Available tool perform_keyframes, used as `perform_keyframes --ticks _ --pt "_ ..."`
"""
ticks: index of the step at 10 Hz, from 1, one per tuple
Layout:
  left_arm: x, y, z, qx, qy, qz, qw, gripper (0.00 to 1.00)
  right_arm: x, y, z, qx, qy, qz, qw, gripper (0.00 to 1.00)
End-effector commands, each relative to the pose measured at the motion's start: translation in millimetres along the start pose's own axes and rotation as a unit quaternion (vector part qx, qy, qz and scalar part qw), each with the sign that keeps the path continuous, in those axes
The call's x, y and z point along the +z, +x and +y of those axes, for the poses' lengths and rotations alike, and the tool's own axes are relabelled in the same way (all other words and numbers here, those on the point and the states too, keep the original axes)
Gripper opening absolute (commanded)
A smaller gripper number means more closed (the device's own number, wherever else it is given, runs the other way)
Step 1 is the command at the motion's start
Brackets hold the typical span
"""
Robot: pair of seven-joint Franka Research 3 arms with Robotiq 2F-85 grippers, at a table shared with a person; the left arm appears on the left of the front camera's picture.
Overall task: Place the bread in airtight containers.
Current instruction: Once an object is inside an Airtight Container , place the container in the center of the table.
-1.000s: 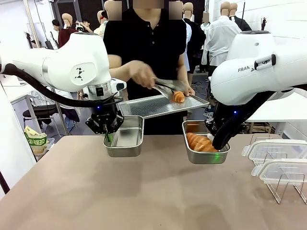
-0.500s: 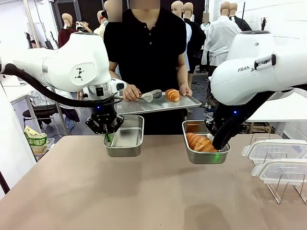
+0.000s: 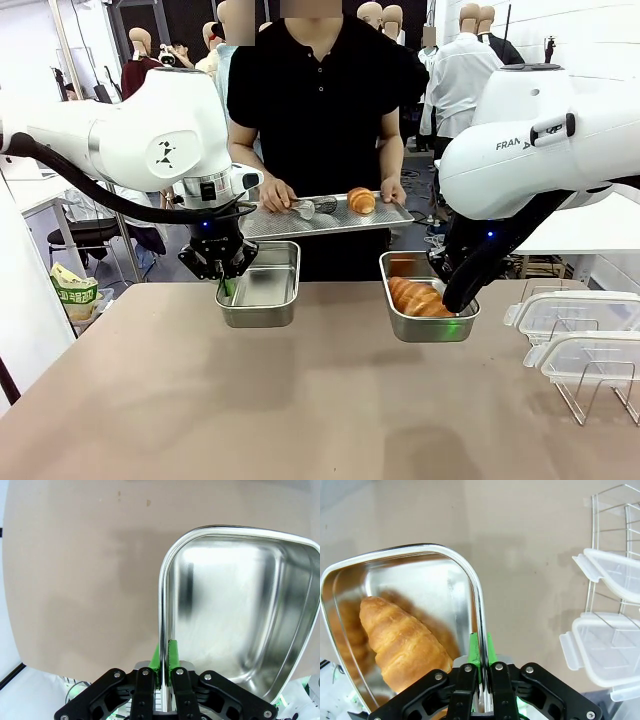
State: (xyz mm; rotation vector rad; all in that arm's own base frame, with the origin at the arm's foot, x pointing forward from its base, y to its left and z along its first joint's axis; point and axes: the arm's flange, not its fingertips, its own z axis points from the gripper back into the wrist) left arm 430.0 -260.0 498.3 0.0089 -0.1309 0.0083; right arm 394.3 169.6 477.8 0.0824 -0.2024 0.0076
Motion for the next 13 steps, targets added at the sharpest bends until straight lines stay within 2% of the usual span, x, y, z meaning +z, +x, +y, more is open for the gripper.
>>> perform_keyframes --ticks 1,4,8,10,13 --pt "3.8 1.5 0.8 0.000 0.000 -0.005 1.000 0.00 1.8 1.0 -0.2 0.000 0.005 -0.006 1.000 0.00" --pt "3.8 1.5 0.8 0.000 0.000 -0.005 1.000 0.00 -10.2 -6.5 -0.3 -0.002 -0.006 0.001 1.000 0.00" --pt "3.8 1.5 0.8 0.000 0.000 -0.005 1.000 0.00 -89.2 -3.4 -2.6 0.009 -0.006 0.007 1.000 0.00" --pt "3.8 1.5 0.8 0.000 0.000 -0.005 1.000 0.00 -109.3 -3.6 -8.6 0.019 -0.006 -0.020 1.000 0.00" --pt "3.8 1.5 0.8 0.000 0.000 -0.005 1.000 0.00 -134.8 1.6 -19.1 0.050 -0.021 -0.013 0.998 0.00"
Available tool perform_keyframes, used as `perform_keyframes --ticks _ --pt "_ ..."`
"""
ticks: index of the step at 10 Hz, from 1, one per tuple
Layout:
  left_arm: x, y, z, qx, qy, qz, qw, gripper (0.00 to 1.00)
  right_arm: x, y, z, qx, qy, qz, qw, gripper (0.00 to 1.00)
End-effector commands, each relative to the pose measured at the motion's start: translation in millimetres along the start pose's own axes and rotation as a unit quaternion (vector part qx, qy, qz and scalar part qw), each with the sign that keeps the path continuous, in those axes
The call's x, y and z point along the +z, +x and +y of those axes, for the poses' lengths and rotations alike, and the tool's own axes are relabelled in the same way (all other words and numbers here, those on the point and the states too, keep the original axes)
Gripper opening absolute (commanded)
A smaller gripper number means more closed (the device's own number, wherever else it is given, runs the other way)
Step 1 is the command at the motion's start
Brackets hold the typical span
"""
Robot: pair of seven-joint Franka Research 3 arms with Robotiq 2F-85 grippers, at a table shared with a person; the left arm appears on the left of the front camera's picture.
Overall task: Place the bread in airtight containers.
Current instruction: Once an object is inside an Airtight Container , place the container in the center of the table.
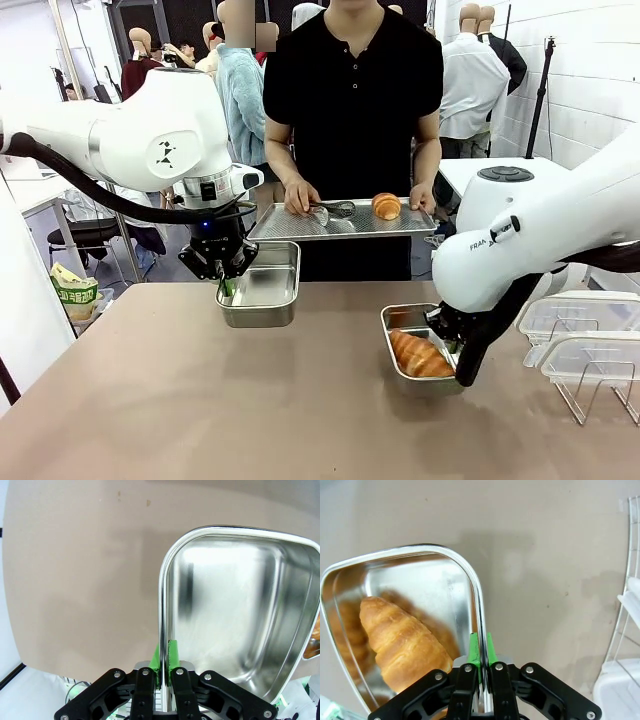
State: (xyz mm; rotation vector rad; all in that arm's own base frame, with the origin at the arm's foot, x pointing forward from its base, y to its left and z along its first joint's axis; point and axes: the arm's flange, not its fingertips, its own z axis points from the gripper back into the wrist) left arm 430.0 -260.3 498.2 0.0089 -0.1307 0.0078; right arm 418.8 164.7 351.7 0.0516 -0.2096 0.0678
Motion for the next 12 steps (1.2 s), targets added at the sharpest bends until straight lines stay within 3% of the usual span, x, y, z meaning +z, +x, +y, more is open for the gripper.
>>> perform_keyframes --ticks 1,6,12 --pt "3.9 1.4 1.1 0.000 0.000 -0.005 1.000 0.00 -14.5 3.8 -4.5 0.019 -0.016 -0.007 1.000 0.00" --pt "3.9 1.4 1.1 0.000 0.000 -0.005 1.000 0.00 -23.2 8.4 -8.6 -0.029 -0.003 0.011 1.000 0.00" --pt "3.9 1.4 1.1 0.000 0.000 -0.005 1.000 0.00 -32.1 2.3 -3.2 -0.031 -0.001 0.006 1.000 0.00"
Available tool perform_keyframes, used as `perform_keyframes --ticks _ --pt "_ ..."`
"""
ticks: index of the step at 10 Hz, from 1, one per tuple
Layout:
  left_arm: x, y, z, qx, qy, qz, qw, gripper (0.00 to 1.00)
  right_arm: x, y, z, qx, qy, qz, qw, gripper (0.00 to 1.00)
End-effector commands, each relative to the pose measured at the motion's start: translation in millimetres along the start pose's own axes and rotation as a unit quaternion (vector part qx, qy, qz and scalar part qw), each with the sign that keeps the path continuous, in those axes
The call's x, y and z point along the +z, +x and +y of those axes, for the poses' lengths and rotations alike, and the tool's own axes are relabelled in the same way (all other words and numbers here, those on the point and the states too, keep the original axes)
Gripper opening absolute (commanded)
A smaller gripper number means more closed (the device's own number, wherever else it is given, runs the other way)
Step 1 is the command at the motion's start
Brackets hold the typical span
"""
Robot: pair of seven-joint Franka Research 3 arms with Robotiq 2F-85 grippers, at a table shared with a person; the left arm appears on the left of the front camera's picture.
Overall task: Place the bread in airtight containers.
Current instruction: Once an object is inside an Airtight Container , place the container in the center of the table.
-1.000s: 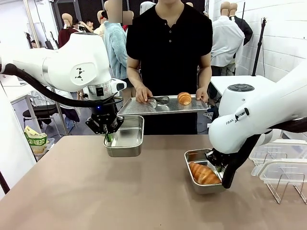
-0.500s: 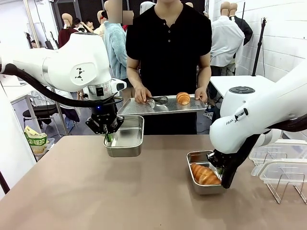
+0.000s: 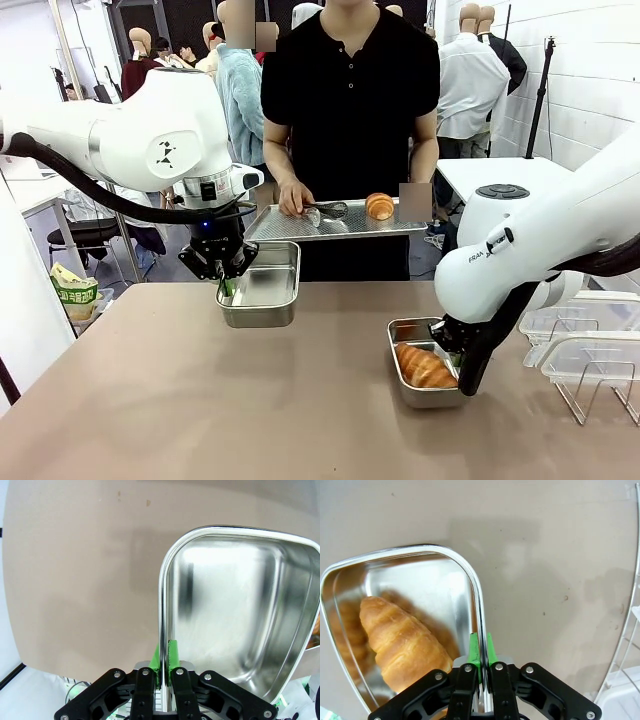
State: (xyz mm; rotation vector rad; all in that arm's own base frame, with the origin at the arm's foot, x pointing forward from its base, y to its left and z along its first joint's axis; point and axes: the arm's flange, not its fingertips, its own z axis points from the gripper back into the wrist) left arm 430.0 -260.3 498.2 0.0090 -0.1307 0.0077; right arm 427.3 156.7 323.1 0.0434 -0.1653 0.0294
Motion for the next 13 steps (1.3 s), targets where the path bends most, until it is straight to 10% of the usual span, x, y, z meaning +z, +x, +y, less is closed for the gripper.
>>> perform_keyframes --ticks 1,7,13 --pt "3.9 1.4 1.2 0.001 0.000 -0.005 1.000 0.00 -4.4 -1.5 8.2 -0.014 0.005 -0.020 1.000 0.00" --pt "3.9 1.4 1.2 0.001 0.000 -0.005 1.000 0.00 -13.1 -3.6 10.7 -0.015 0.008 -0.001 1.000 0.00" --pt "3.9 1.4 1.2 0.001 0.000 -0.005 1.000 0.00 -13.4 -6.0 11.2 -0.001 0.008 0.016 1.000 1.00"
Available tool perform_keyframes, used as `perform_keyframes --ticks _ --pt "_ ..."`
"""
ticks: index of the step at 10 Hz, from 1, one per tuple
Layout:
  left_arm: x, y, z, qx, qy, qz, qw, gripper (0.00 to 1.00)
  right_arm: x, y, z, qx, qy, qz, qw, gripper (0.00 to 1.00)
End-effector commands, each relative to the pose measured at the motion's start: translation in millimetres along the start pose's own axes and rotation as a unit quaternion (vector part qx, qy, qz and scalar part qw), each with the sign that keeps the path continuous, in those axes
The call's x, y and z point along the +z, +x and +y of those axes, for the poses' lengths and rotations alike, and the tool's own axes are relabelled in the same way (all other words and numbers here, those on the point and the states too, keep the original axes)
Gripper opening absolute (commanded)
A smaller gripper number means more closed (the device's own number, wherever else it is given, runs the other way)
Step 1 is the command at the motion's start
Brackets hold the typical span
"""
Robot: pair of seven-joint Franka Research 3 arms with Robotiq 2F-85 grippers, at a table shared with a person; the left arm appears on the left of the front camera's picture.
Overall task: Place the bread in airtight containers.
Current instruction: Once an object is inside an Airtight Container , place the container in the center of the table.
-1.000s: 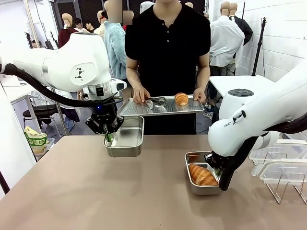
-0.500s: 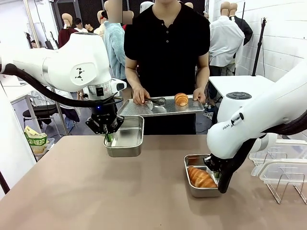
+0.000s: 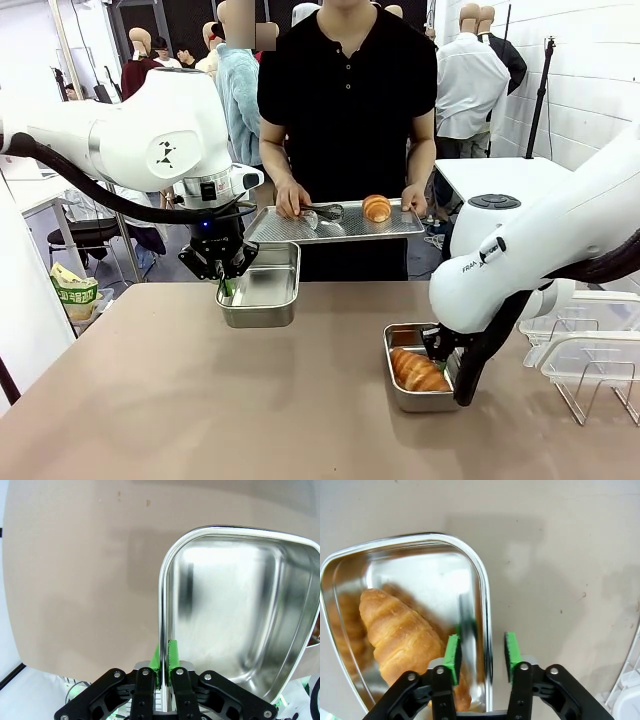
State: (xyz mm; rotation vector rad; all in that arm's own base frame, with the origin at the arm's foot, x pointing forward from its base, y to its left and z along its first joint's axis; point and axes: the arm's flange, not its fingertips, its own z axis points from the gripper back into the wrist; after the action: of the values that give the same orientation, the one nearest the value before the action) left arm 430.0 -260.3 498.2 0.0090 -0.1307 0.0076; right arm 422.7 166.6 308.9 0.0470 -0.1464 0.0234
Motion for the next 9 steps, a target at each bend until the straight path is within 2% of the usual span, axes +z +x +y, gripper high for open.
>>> perform_keyframes --ticks 1,8,9 --pt "3.9 1.4 1.2 0.001 0.000 -0.005 1.000 0.00 1.6 -0.7 2.3 0.010 0.008 0.012 1.000 1.00" --pt "3.9 1.4 1.2 0.001 0.000 -0.005 1.000 0.00 19.0 -6.3 4.5 0.009 -0.002 0.014 1.000 1.00" --pt "3.9 1.4 1.2 0.001 0.000 -0.005 1.000 0.00 15.7 -2.7 1.8 0.012 -0.005 0.003 1.000 1.00"
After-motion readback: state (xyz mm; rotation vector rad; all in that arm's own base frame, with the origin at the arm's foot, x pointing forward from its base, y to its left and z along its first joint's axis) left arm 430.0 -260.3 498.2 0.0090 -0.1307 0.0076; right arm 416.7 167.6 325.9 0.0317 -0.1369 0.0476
